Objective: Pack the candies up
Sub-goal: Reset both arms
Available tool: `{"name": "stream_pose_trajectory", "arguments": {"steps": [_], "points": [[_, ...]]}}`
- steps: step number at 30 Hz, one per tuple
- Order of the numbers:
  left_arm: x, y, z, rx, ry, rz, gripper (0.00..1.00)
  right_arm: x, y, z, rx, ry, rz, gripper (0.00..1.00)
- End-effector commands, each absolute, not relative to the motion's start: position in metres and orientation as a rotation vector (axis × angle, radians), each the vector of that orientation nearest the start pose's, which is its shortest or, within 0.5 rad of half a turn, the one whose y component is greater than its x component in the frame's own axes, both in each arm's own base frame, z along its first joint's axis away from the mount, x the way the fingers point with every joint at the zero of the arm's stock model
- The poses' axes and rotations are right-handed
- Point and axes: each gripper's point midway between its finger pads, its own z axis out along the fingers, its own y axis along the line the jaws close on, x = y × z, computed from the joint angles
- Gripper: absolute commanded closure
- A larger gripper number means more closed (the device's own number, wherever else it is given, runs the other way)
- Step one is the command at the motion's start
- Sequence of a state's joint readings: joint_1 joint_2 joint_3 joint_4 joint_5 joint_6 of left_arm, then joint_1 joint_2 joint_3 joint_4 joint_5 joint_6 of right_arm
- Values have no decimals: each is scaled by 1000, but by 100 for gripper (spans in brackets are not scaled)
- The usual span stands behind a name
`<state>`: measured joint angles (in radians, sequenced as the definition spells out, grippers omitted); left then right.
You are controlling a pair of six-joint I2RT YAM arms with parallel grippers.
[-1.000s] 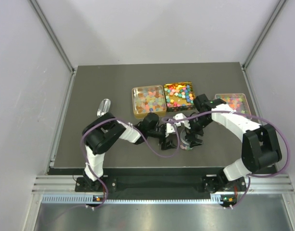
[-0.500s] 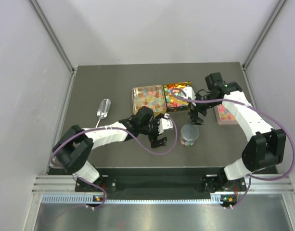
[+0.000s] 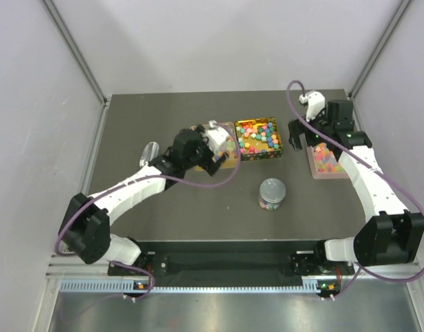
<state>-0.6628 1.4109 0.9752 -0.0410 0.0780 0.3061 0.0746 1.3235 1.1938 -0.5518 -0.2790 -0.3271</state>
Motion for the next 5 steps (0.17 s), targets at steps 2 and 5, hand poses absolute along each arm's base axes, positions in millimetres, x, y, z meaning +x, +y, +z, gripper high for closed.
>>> {"name": "stream_pose_trajectory", "arguments": {"steps": [2,5], "points": [[410,-209,242,501,1789,-204,1,406,11,258,-105,1987,-61,0],[420,-200,248,491,1778,-147,1,405,-11,253,40,1997,-164,0]]}}
